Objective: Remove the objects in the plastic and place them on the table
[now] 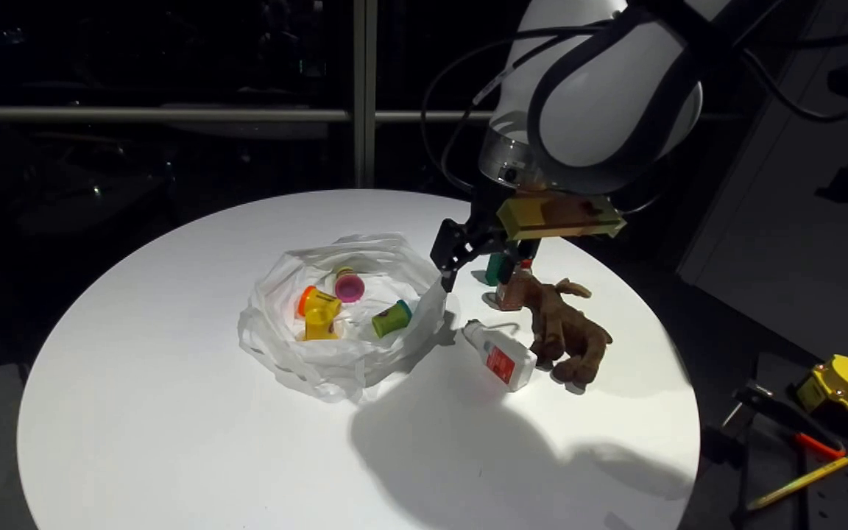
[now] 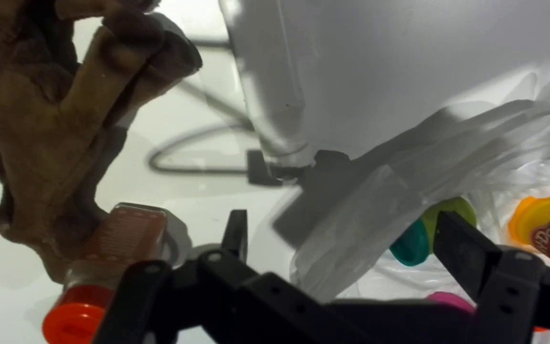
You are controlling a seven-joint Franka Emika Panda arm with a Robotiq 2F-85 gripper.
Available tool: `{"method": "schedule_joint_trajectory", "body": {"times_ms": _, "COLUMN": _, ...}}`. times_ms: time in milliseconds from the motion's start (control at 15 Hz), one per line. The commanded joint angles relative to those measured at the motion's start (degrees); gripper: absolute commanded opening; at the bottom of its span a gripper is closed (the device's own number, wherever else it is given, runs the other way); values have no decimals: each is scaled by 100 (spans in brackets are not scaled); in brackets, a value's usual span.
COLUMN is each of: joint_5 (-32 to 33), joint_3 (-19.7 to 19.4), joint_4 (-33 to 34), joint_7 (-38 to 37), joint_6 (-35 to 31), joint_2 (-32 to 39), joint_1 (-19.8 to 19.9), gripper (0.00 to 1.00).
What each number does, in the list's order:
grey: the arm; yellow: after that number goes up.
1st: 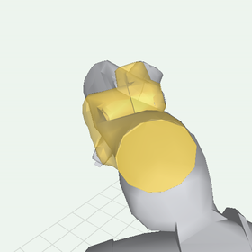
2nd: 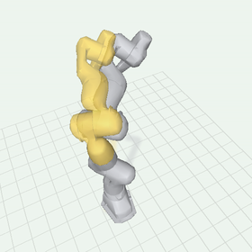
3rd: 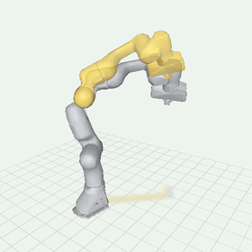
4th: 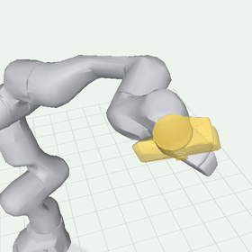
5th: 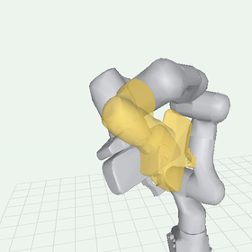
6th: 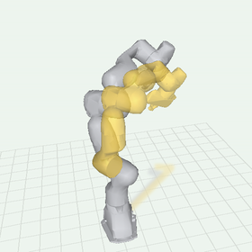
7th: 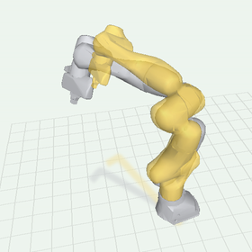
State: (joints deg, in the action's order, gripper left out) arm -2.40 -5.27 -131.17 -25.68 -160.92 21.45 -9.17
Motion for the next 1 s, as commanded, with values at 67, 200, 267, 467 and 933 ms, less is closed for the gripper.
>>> {"method": "schedule_joint_trajectory", "body": {"times_ms": 67, "joint_5": 54, "joint_3": 111, "joint_4": 681, "joint_7": -139, "joint_6": 501, "joint_2": 134, "joint_1": -299, "gripper": 100}}
{"method": "schedule_joint_trajectory", "body": {"times_ms": 200, "joint_5": 25, "joint_3": 156, "joint_4": 1013, "joint_7": -236, "joint_6": 667, "joint_2": 348, "joint_1": -364, "gripper": 100}}
{"method": "schedule_joint_trajectory", "body": {"times_ms": 267, "joint_5": -61, "joint_3": 188, "joint_4": 1184, "joint_7": -316, "joint_6": 671, "joint_2": 479, "joint_1": -362, "gripper": 100}}
{"method": "schedule_joint_trajectory", "body": {"times_ms": 467, "joint_5": -222, "joint_3": 207, "joint_4": 1666, "joint_7": -633, "joint_6": 592, "joint_2": 859, "joint_1": -385, "gripper": 100}}
{"method": "schedule_joint_trajectory", "body": {"times_ms": 933, "joint_5": -426, "joint_3": -142, "joint_4": 2750, "joint_7": -1992, "joint_6": 705, "joint_2": 1866, "joint_1": -611, "gripper": 100}}
